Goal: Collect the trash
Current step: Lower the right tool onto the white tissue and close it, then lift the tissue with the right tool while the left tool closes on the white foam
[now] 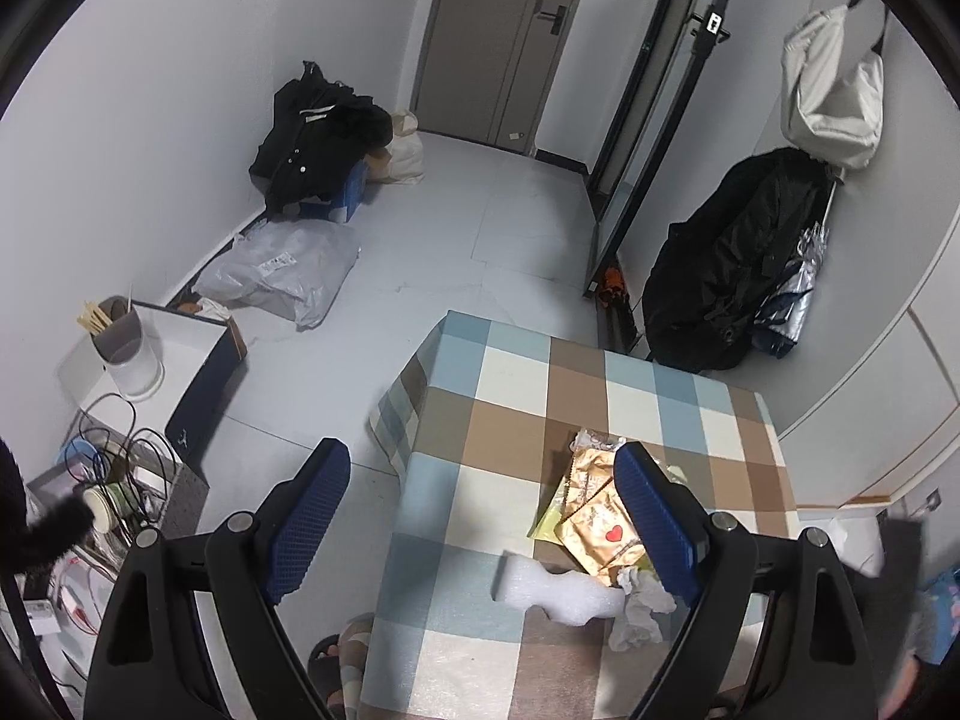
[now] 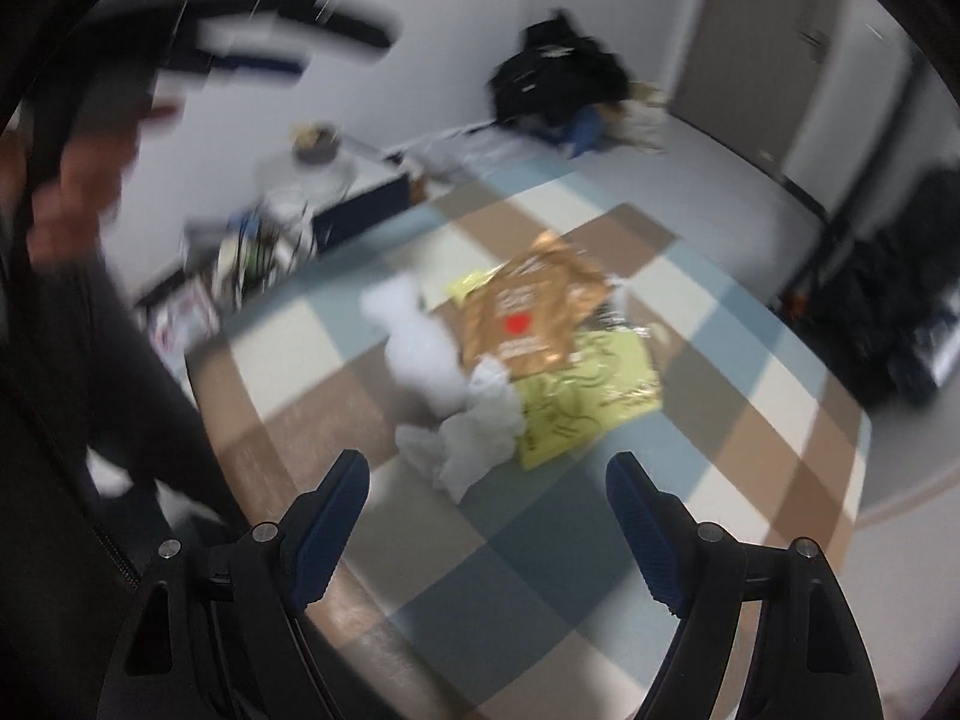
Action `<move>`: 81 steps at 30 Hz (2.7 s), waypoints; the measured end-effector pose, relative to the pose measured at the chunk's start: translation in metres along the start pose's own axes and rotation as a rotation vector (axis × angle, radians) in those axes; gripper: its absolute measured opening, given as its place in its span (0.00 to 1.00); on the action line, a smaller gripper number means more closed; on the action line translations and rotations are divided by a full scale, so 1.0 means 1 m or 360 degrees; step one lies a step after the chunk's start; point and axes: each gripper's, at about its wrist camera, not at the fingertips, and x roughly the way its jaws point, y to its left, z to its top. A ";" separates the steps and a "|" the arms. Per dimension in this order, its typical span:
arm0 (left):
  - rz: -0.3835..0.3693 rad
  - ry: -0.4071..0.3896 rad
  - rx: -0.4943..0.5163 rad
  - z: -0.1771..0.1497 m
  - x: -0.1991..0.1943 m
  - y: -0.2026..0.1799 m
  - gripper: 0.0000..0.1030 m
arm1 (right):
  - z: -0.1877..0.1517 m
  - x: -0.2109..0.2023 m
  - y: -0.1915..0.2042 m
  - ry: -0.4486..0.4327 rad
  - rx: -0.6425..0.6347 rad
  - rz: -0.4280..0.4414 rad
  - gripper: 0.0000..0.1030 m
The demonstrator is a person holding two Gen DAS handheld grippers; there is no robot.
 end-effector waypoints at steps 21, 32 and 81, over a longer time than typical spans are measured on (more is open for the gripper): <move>-0.0016 0.0013 -0.0107 0.008 0.004 0.018 0.85 | 0.006 0.055 0.008 0.0118 -0.0167 0.0134 0.34; 0.0016 0.0032 -0.0102 0.008 0.010 0.018 0.85 | 0.003 0.048 0.006 0.0108 -0.0067 0.0196 0.15; -0.0031 0.0684 0.0039 -0.059 0.092 -0.022 0.31 | -0.040 -0.048 -0.105 -0.0308 0.0983 0.0220 0.14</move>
